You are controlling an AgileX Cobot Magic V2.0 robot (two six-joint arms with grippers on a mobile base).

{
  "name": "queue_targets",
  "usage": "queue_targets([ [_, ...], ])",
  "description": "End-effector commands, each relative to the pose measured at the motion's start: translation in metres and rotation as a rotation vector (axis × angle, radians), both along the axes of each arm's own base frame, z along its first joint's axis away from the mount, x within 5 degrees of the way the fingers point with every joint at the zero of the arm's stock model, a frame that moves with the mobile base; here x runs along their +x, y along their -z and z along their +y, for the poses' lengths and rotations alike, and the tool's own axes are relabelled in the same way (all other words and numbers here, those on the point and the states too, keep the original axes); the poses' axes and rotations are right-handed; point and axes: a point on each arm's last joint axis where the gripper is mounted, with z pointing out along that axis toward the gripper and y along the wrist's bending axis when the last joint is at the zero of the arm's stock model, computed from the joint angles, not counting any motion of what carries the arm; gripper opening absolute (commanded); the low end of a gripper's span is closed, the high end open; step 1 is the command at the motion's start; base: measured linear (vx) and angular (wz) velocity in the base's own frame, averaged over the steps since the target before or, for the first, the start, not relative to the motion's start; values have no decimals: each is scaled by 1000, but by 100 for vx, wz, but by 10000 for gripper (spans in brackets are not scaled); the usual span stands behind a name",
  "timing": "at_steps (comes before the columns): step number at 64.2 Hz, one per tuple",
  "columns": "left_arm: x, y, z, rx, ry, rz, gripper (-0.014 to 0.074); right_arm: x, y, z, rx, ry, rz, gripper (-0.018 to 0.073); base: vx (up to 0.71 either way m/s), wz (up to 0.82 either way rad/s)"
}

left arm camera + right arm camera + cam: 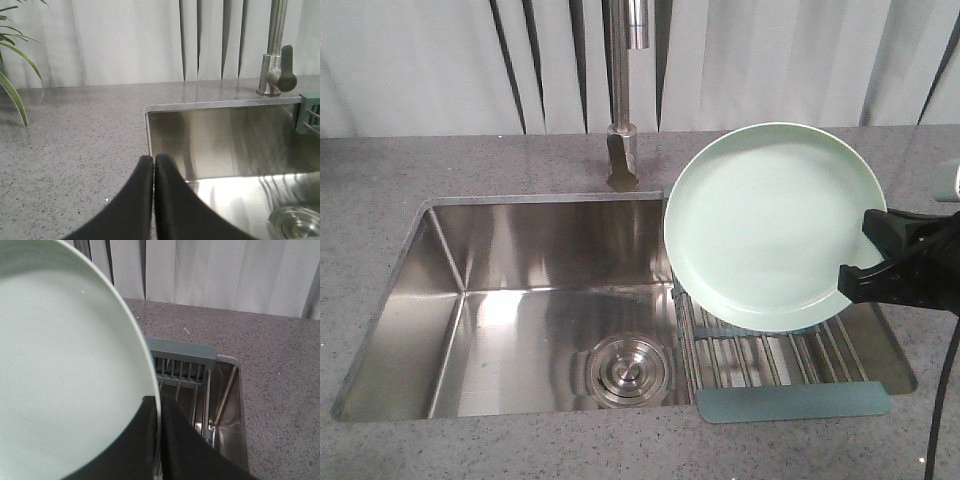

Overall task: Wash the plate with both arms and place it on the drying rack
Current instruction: 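Hold the plate above the dish rack while approaching the sink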

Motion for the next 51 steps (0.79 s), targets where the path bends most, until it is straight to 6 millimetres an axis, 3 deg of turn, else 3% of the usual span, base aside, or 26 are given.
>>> queue_targets([
  [1,0,-2,-1,-20,8,-68,-6,1,-20,0,18,-5,-124,-10,6,1],
  [51,0,-2,-1,-20,8,-68,-6,1,-20,0,17,-4,-123,-10,2,1],
])
